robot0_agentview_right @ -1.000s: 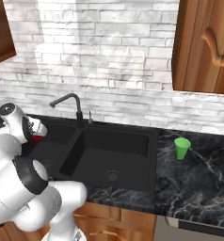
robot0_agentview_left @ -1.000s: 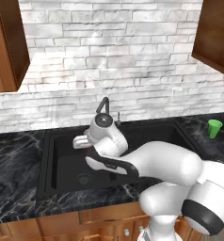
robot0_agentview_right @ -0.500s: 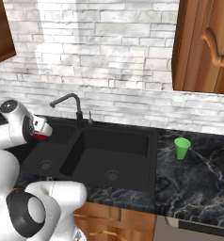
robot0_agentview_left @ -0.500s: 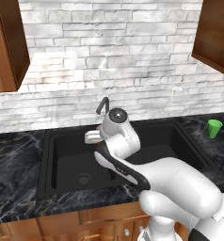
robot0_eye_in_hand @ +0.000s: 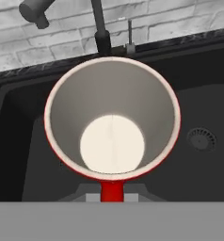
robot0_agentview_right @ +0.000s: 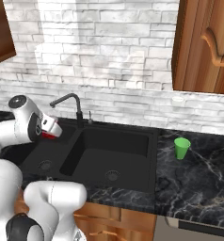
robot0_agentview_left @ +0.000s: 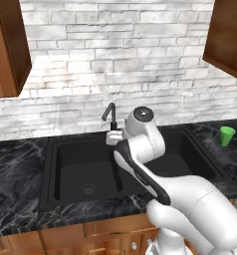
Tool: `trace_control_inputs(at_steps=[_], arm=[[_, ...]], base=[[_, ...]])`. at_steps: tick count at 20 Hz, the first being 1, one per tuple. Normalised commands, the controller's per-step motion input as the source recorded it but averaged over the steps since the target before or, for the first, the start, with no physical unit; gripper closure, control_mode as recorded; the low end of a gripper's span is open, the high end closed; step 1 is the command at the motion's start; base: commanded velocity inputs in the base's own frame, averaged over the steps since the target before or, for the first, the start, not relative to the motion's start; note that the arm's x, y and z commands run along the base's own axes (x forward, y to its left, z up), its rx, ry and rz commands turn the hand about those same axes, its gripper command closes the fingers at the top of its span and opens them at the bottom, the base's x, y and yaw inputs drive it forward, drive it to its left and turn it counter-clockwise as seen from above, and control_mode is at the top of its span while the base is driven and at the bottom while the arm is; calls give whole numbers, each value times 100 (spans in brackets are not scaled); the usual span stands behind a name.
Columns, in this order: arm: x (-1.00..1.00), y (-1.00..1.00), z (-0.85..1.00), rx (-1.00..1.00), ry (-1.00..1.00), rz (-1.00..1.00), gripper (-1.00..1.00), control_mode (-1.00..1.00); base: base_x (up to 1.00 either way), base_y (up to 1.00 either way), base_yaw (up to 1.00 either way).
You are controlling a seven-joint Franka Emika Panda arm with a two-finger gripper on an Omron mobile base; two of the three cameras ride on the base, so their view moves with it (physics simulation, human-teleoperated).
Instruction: Move any existing items from the left basin to the right basin for drying. Then move the cup from the counter to the left basin of the sink for washing.
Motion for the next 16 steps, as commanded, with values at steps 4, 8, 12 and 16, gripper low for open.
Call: trace_control_inputs(at_steps=[4,8,12,16], arm=[[-10,-55,23,3,4,-11,100,-100],[-9,-61,6,2,4,-10,100,-100],[-3,-63,1,1,1,-8,100,-100],[0,-65,0,0,0,-7,100,-100]], base=[[0,0,0],[0,0,0],[0,0,0],[0,0,0]])
